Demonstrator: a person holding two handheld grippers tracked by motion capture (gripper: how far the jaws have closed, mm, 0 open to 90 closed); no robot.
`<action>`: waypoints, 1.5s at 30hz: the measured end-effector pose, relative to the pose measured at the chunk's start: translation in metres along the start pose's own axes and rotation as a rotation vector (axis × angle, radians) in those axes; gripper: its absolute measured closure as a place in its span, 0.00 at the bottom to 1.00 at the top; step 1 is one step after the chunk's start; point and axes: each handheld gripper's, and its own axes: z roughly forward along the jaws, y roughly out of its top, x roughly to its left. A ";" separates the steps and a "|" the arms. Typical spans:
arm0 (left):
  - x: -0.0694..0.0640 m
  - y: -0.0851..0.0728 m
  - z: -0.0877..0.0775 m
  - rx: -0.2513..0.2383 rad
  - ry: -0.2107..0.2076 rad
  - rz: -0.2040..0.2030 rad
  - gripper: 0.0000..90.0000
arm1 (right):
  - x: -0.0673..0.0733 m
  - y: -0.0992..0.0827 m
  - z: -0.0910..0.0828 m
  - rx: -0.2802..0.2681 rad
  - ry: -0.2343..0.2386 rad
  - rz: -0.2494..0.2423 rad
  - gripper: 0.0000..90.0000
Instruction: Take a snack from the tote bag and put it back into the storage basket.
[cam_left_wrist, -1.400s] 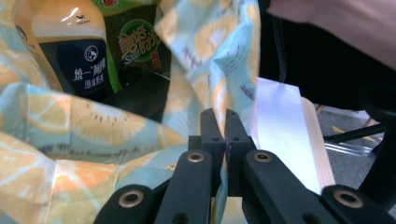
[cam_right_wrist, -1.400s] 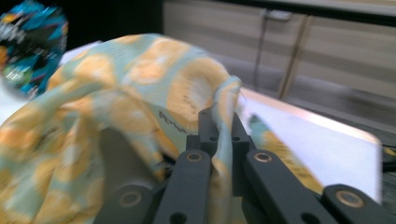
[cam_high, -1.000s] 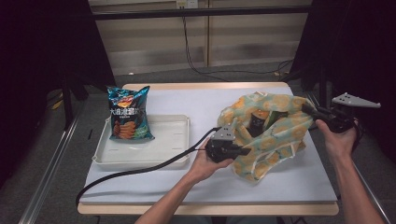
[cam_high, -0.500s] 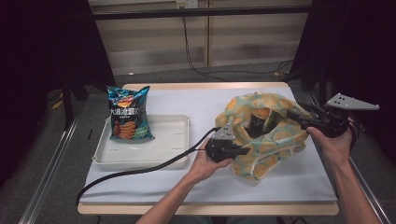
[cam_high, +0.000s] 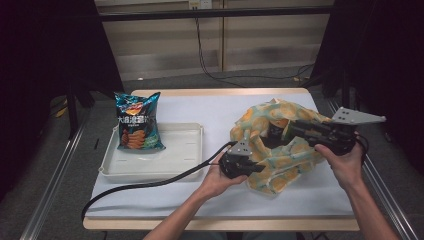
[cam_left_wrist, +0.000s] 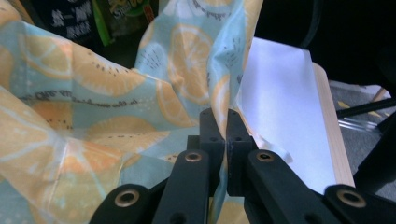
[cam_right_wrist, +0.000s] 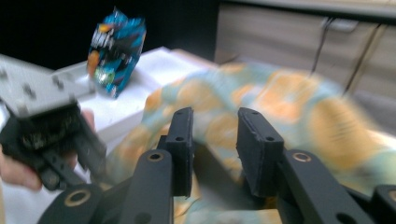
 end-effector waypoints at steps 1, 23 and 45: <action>0.000 0.001 -0.001 -0.004 0.006 -0.003 0.98 | -0.001 -0.003 0.006 0.022 0.005 0.002 0.75; 0.004 0.000 -0.004 -0.001 0.023 -0.003 0.96 | -0.041 -0.024 0.068 0.138 -0.142 0.031 0.32; 0.007 -0.002 -0.008 0.002 0.054 -0.016 0.79 | -0.053 -0.032 0.103 0.166 -0.125 0.053 0.34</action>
